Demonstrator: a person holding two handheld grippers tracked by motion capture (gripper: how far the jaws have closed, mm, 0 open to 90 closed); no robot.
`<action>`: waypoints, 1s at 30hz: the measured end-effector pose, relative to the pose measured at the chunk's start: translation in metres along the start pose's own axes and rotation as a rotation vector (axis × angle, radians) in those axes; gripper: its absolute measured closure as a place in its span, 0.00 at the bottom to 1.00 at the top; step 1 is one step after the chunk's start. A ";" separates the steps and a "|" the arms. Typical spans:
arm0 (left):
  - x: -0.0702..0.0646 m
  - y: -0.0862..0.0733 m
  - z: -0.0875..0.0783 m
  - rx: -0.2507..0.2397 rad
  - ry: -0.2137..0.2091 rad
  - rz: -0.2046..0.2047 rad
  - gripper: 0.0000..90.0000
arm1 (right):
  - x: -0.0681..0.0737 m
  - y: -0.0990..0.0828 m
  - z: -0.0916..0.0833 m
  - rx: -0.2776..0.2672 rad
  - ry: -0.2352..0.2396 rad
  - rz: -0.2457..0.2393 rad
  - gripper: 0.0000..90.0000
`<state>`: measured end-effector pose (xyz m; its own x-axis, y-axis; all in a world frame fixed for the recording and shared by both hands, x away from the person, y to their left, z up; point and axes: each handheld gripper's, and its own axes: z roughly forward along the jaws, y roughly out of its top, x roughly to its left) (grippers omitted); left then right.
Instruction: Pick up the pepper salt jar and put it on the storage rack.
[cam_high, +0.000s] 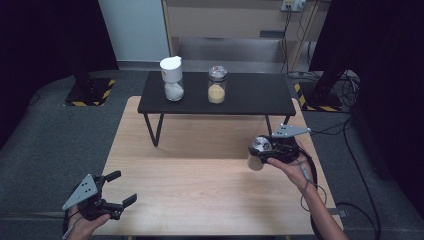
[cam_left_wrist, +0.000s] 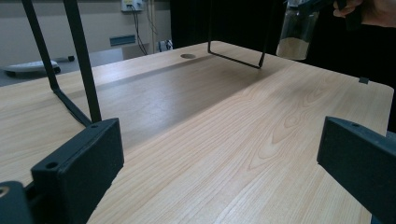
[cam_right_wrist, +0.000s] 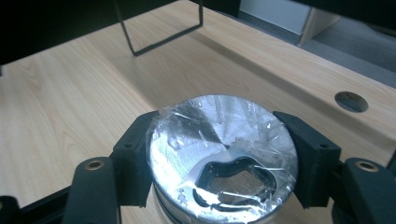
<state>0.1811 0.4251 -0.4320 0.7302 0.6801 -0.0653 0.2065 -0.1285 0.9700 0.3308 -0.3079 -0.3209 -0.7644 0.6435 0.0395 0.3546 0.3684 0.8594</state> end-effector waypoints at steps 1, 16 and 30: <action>0.000 0.000 0.000 0.000 0.000 0.000 0.00 | 0.000 0.002 -0.001 0.001 0.007 -0.002 0.39; 0.000 0.000 0.000 0.001 -0.002 -0.002 0.00 | 0.000 0.034 -0.016 0.024 0.054 -0.044 0.39; 0.001 0.000 0.001 0.001 -0.003 -0.005 0.00 | -0.003 0.057 -0.031 0.026 0.076 -0.049 0.39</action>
<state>0.1821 0.4250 -0.4327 0.7309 0.6788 -0.0709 0.2109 -0.1258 0.9694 0.3366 -0.3091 -0.2559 -0.8194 0.5719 0.0376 0.3294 0.4161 0.8476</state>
